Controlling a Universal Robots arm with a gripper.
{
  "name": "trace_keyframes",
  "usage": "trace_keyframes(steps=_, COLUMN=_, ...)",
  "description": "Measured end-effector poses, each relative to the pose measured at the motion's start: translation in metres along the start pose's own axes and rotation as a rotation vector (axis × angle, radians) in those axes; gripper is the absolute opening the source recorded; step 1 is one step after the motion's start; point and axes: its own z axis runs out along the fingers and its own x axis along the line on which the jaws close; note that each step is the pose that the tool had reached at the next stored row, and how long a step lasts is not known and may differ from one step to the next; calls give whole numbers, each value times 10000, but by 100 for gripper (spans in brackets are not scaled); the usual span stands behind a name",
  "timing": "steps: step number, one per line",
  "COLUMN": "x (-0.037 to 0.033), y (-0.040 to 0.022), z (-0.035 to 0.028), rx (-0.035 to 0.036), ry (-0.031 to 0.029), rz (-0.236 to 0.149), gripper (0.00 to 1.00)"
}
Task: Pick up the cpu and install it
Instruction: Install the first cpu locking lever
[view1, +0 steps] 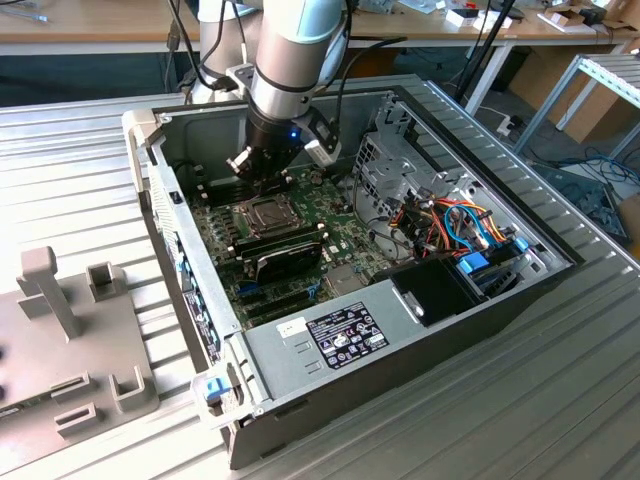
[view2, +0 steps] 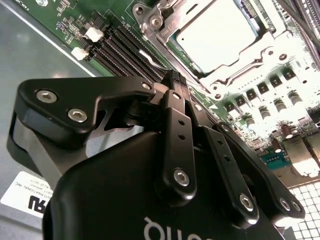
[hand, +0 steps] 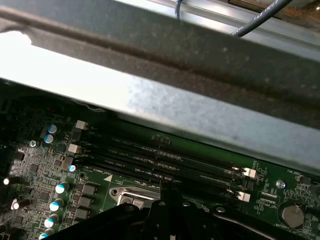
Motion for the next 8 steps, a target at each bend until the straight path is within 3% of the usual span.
trace_keyframes(steps=8, x=-3, y=-6, z=20, rx=-1, ry=0, rz=0, gripper=11)
